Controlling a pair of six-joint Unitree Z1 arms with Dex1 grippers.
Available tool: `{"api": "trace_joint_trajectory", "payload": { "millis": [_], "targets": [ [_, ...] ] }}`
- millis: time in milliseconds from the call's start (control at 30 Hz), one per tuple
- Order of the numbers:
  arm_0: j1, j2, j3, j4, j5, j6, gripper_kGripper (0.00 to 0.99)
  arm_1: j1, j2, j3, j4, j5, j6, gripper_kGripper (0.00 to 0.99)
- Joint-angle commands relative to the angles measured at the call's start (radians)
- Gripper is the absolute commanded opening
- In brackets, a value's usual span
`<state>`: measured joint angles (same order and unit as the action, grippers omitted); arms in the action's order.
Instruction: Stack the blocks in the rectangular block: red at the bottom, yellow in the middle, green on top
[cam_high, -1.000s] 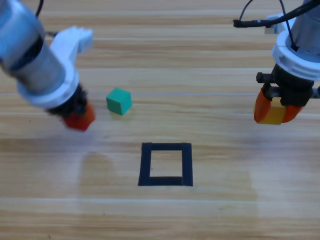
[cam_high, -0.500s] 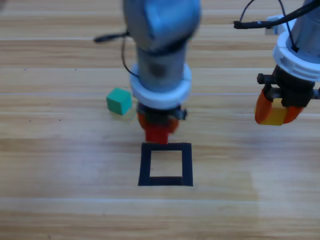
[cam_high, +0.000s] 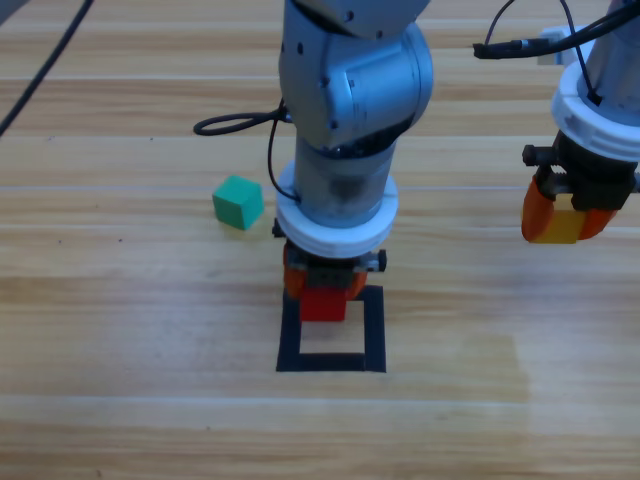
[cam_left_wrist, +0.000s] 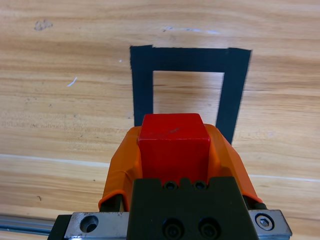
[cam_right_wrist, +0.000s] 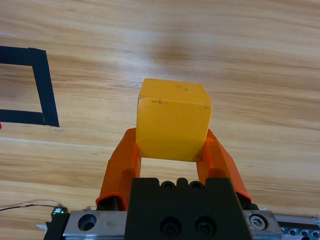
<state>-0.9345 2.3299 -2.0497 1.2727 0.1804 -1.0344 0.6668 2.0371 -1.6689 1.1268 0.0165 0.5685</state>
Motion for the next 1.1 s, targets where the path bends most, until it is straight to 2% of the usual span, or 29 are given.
{"api": "trace_joint_trajectory", "payload": {
  "millis": [33,600,1100],
  "targets": [
    [-0.024,-0.011,0.072,-0.058,0.001,-0.022,0.000,0.019,-0.006,0.024,0.007,-0.020,-0.010,0.230],
    [-0.027,-0.052,0.264,-0.257,-0.007,0.028,0.000,0.019,0.006,0.026,0.005,-0.027,-0.010,0.232],
    [-0.029,-0.043,0.272,-0.309,-0.012,0.050,0.000,0.019,0.011,0.026,0.002,-0.032,-0.010,0.232]
  ]
}}
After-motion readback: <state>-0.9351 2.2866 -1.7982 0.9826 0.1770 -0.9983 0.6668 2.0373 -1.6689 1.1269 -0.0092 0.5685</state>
